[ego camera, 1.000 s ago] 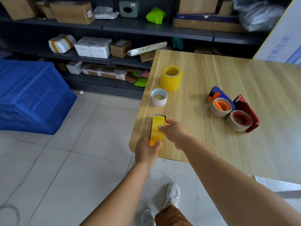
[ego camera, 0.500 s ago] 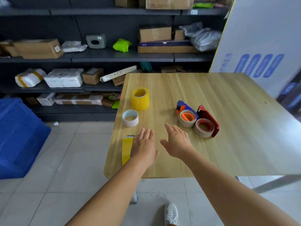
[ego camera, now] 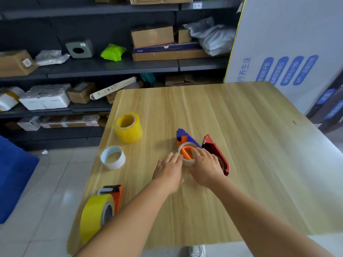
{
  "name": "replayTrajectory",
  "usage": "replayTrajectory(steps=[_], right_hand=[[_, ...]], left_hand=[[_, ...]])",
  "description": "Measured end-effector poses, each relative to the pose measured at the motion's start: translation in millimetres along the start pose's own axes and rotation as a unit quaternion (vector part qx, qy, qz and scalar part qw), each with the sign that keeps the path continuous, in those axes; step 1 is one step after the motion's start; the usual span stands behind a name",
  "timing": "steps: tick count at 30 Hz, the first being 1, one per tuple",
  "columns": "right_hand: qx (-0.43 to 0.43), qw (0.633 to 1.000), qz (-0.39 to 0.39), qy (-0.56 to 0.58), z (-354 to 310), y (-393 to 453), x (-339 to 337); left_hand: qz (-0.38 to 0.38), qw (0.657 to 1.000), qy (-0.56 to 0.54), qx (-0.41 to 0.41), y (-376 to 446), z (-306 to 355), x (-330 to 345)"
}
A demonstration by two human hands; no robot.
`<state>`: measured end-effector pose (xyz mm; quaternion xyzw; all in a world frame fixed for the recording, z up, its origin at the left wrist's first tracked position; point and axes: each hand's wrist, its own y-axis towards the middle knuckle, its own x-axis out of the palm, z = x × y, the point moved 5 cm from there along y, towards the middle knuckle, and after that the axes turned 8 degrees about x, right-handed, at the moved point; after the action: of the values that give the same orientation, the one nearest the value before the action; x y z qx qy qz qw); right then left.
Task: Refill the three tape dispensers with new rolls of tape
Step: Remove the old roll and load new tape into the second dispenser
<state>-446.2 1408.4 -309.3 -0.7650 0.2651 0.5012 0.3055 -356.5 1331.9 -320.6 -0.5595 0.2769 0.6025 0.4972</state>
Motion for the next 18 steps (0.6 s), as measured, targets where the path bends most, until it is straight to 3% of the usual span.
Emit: replayTrajectory(steps=[9, 18], right_hand=[[-0.135, 0.984, -0.055, -0.103, 16, 62, 7], [-0.211, 0.967, -0.057, -0.132, -3, 83, 22]], left_hand=[[-0.093, 0.993, 0.064, -0.026, 56, -1, 20], [-0.052, 0.991, 0.007, -0.126, 42, -49, 21]])
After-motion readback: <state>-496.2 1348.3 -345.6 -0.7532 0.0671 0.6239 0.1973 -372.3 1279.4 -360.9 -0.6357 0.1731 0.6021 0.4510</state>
